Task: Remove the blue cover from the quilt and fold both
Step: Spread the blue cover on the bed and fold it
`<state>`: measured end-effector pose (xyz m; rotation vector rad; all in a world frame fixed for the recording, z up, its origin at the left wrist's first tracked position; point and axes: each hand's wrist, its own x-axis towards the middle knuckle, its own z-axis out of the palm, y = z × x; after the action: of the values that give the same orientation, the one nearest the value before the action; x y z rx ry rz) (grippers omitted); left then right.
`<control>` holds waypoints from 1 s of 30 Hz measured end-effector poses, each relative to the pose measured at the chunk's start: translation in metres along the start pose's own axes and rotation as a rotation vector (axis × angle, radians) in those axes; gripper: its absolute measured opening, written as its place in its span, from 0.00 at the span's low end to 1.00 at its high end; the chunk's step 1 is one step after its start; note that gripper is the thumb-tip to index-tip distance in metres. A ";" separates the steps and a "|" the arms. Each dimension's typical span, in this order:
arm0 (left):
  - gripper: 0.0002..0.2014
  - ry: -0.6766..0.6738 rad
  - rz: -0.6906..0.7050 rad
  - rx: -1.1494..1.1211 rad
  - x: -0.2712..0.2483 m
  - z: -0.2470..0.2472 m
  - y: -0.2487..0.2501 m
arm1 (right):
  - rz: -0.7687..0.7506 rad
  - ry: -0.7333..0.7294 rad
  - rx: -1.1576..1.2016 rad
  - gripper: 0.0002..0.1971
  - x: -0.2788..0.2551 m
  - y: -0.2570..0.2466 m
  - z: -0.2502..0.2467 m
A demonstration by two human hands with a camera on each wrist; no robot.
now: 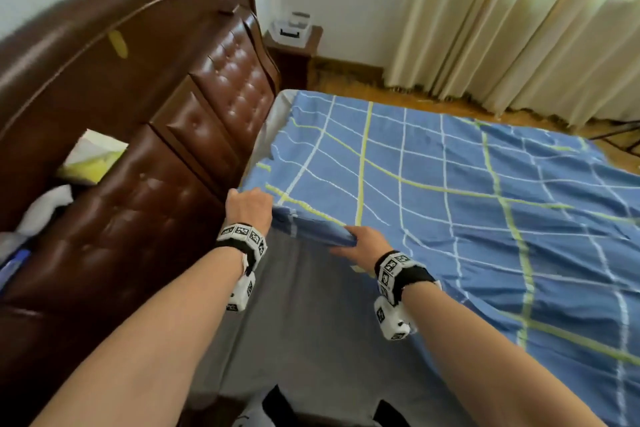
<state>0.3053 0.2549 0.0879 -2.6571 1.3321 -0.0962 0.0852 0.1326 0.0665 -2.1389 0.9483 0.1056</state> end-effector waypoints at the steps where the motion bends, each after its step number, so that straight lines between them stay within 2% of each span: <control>1: 0.13 0.004 -0.035 0.023 -0.014 -0.004 -0.010 | -0.029 -0.011 0.000 0.10 -0.006 -0.009 0.002; 3: 0.12 0.046 -0.092 0.042 -0.040 -0.012 -0.021 | -0.080 -0.014 0.010 0.16 -0.017 -0.023 0.005; 5: 0.12 0.061 -0.139 0.031 -0.067 -0.019 -0.026 | -0.131 -0.038 0.012 0.18 -0.028 -0.028 0.009; 8: 0.15 0.088 -0.238 -0.130 -0.104 -0.015 -0.034 | -0.178 -0.098 0.019 0.19 -0.040 -0.029 0.020; 11: 0.19 0.069 -0.340 -0.290 -0.137 -0.007 -0.046 | -0.230 -0.118 -0.040 0.18 -0.053 -0.037 0.033; 12: 0.20 0.052 -0.365 -0.324 -0.146 -0.004 -0.051 | -0.254 -0.128 -0.067 0.15 -0.056 -0.041 0.038; 14: 0.18 0.049 -0.362 -0.349 -0.158 -0.001 -0.066 | -0.282 -0.157 -0.119 0.07 -0.061 -0.056 0.047; 16: 0.19 0.032 -0.273 -0.325 -0.162 0.001 -0.084 | -0.287 -0.185 -0.148 0.20 -0.062 -0.076 0.058; 18: 0.20 0.041 -0.166 -0.324 -0.167 0.003 -0.102 | -0.300 -0.198 -0.195 0.22 -0.064 -0.101 0.074; 21: 0.21 0.040 -0.162 -0.524 -0.171 0.008 -0.132 | -0.302 -0.226 -0.232 0.12 -0.075 -0.138 0.106; 22: 0.21 0.056 -0.161 -0.610 -0.173 0.013 -0.143 | -0.287 -0.217 -0.228 0.09 -0.079 -0.149 0.116; 24: 0.22 0.068 -0.180 -0.789 -0.175 0.026 -0.162 | -0.236 -0.163 -0.206 0.15 -0.084 -0.164 0.132; 26: 0.20 -0.001 -0.251 -0.976 -0.182 0.038 -0.171 | -0.222 -0.057 -0.148 0.18 -0.089 -0.173 0.139; 27: 0.19 -0.031 -0.271 -1.045 -0.184 0.043 -0.172 | -0.212 -0.005 -0.095 0.17 -0.092 -0.177 0.137; 30: 0.19 -0.073 -0.207 -1.155 -0.189 0.052 -0.165 | -0.137 0.133 0.046 0.13 -0.100 -0.184 0.125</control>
<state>0.3290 0.5097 0.0694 -3.6070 1.2987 1.0378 0.1625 0.3546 0.1308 -2.1820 0.8673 -0.1265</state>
